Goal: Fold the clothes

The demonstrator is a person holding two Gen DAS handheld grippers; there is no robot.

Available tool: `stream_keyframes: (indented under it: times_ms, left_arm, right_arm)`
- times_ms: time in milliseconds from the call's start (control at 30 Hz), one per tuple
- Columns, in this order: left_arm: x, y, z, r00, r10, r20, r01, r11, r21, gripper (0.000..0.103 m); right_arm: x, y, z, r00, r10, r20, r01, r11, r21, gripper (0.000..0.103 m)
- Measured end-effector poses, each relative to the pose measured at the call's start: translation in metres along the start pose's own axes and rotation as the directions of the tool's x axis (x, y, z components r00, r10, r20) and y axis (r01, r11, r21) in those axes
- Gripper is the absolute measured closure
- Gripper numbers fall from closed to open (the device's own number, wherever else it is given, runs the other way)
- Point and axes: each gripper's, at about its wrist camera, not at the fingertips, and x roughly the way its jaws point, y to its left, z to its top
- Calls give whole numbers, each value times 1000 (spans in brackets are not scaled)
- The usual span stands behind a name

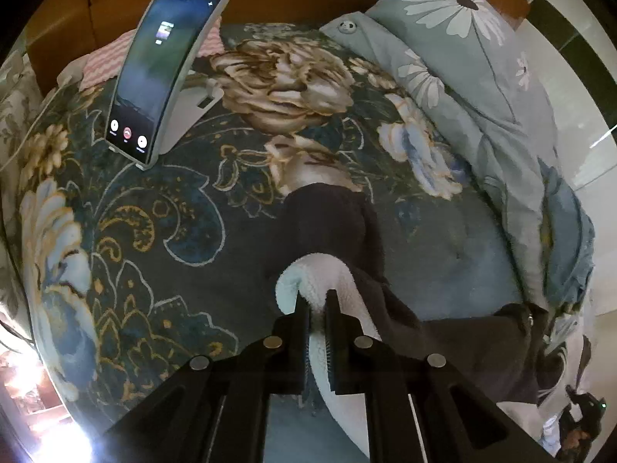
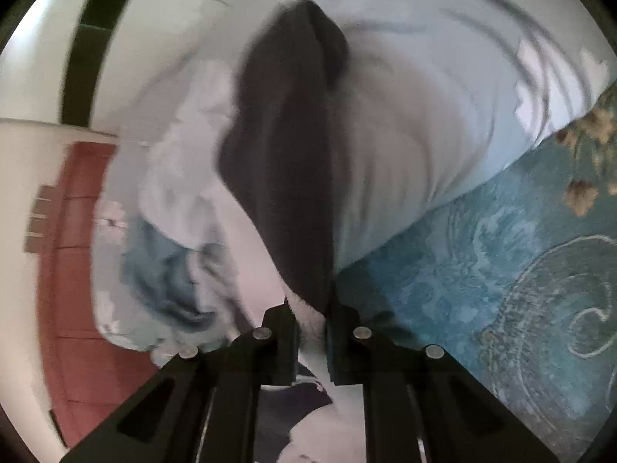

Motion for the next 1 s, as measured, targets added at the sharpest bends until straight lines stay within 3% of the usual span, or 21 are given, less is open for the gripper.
stream_keyframes:
  times_ms: [200, 367, 467, 600, 800, 933, 1000]
  left_arm:
    - [-2, 8, -5, 998, -53, -35, 50, 997, -66, 90]
    - [11, 7, -10, 993, -82, -87, 74, 993, -92, 60]
    - [21, 6, -11, 989, -97, -112, 84, 990, -116, 50]
    - [35, 4, -14, 983, -118, -143, 96, 984, -148, 50]
    - [33, -23, 1, 981, -158, -112, 144, 982, -120, 54]
    - [23, -50, 13, 980, -184, -75, 179, 982, -69, 84]
    - [18, -63, 19, 979, -197, -57, 195, 980, -42, 87]
  right_arm:
    - [-60, -1, 10, 992, 78, 99, -80, 997, 11, 93]
    - [-116, -29, 5, 978, 104, 181, -113, 993, 44, 93]
    - [-137, -49, -2, 973, 110, 205, -129, 988, 84, 93]
    - [-152, -70, -14, 971, 107, 212, -135, 983, 121, 93]
    - [-157, -82, -21, 969, 113, 218, -148, 977, 152, 93]
    - [-160, -74, -19, 966, 126, 225, -157, 979, 127, 93]
    - [-163, -70, -17, 964, 138, 229, -167, 979, 114, 93]
